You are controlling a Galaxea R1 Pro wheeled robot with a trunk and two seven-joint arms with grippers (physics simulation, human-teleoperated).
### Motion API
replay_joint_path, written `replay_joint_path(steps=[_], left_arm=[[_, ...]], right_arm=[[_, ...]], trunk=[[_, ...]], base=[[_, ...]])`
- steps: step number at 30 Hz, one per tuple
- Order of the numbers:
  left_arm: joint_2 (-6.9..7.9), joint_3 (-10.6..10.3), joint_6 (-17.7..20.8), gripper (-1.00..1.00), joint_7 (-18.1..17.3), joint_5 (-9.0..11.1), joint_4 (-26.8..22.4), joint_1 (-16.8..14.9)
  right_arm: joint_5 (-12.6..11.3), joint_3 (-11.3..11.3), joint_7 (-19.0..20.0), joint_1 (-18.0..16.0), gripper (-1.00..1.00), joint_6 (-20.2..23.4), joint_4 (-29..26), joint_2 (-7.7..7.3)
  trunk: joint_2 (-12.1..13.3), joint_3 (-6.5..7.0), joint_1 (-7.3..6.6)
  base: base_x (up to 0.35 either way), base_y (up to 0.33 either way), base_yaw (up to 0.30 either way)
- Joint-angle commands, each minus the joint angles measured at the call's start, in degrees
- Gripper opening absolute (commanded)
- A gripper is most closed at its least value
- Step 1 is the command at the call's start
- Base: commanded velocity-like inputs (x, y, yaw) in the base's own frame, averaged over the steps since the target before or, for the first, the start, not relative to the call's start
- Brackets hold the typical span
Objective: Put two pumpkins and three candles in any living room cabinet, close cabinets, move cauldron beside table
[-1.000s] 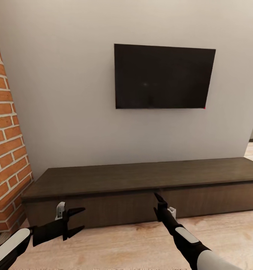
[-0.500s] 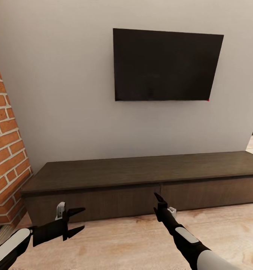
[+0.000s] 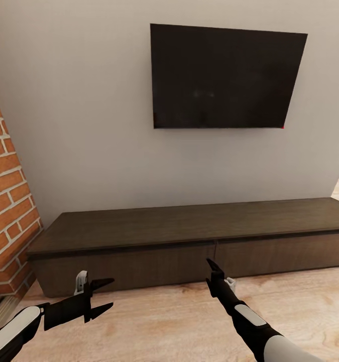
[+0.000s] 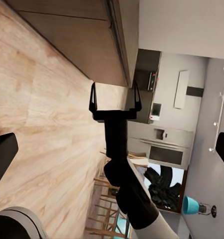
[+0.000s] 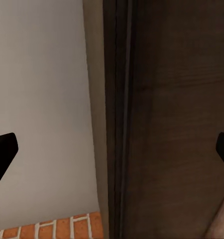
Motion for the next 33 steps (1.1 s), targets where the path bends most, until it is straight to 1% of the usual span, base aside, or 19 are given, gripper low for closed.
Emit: replay_joint_path(steps=[1, 7, 15, 21, 24, 27, 33], left_arm=[[0.08, -0.2, -0.02, 1.0, -0.48, -0.11, 0.05, -0.06], [0.14, -0.15, -0.02, 1.0, -0.51, -0.11, 0.09, -0.06], [0.15, -0.15, -0.02, 1.0, -0.49, -0.11, 0.09, -0.09], [0.15, -0.15, -0.02, 1.0, -0.5, -0.11, 0.06, -0.08], [0.15, -0.15, -0.02, 1.0, -0.47, -0.11, 0.07, -0.06], [0.15, -0.16, -0.02, 1.0, -0.44, -0.11, 0.03, -0.1], [0.15, -0.15, -0.03, 1.0, -0.43, -0.12, 0.04, -0.06]], right_arm=[[-0.6, 0.33, 0.23, -0.05, 1.0, 0.2, 0.04, -0.04], [-0.6, 0.33, 0.23, -0.05, 1.0, 0.17, 0.05, 0.0], [-0.68, 0.33, 0.27, -0.05, 1.0, 0.17, 0.04, -0.07], [-0.71, 0.29, 0.31, -0.05, 1.0, 0.11, 0.04, -0.01], [-0.75, 0.26, 1.26, -0.05, 1.0, 0.09, 0.04, 0.0], [-0.77, 0.25, 3.06, -0.05, 1.0, 0.15, 0.05, -0.05], [-0.78, 0.24, 3.58, -0.05, 1.0, 0.17, 0.06, -0.08]], trunk=[[-0.03, -0.06, -0.01], [-0.03, -0.06, -0.01], [-0.03, -0.06, -0.01], [-0.03, -0.06, -0.01], [-0.03, -0.06, -0.01], [-0.03, -0.06, -0.01], [-0.03, -0.06, -0.01]], base=[[0.0, 0.0, 0.0], [0.041, 0.0, 0.0], [0.267, 0.0, 0.0], [0.114, 0.0, 0.0], [0.171, 0.0, 0.0], [0.119, 0.0, 0.0], [0.051, 0.0, 0.0]])
